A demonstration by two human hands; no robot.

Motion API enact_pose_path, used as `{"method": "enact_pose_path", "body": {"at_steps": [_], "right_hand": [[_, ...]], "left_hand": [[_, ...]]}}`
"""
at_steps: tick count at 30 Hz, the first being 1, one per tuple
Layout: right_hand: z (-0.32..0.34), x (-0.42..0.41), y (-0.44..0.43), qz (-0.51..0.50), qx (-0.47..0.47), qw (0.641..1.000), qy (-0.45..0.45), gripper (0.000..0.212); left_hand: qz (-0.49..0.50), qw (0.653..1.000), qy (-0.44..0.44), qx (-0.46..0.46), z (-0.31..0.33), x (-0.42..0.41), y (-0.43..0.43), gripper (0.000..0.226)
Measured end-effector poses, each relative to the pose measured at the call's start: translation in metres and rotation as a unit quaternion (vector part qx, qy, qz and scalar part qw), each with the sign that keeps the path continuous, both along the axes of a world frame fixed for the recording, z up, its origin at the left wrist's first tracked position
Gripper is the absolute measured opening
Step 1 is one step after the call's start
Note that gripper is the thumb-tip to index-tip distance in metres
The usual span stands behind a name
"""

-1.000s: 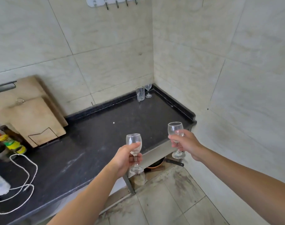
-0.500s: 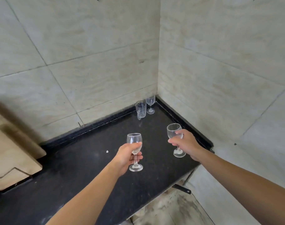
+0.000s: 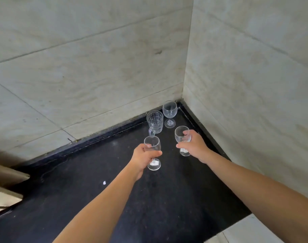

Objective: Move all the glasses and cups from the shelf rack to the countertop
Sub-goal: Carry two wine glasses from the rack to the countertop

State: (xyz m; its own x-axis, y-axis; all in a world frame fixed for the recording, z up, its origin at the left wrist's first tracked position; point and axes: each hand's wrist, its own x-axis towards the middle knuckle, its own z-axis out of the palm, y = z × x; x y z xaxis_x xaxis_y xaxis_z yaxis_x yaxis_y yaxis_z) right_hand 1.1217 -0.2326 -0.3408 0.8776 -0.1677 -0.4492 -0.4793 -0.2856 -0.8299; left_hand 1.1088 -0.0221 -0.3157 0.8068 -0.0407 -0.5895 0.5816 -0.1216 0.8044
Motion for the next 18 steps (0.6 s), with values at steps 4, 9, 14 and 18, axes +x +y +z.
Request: {"method": "enact_pose_path", "body": {"at_steps": [4, 9, 14, 18], "right_hand": [[-0.029, 0.06, 0.002, 0.012, -0.002, 1.0, -0.023, 0.065], [-0.061, 0.094, -0.004, 0.025, 0.002, 0.999, -0.038, 0.062], [-0.077, 0.097, -0.014, 0.033, -0.011, 0.999, -0.03, 0.067], [-0.081, 0.097, -0.019, 0.053, -0.013, 0.998, -0.007, 0.063]], "left_hand": [[-0.008, 0.998, -0.009, 0.053, -0.027, 0.048, -0.021, 0.05], [0.005, 0.998, -0.012, 0.065, -0.058, 0.079, -0.036, 0.059], [0.025, 0.998, -0.006, 0.053, -0.075, 0.091, -0.046, 0.061], [0.025, 0.998, -0.002, 0.06, -0.081, 0.093, -0.049, 0.062]]}}
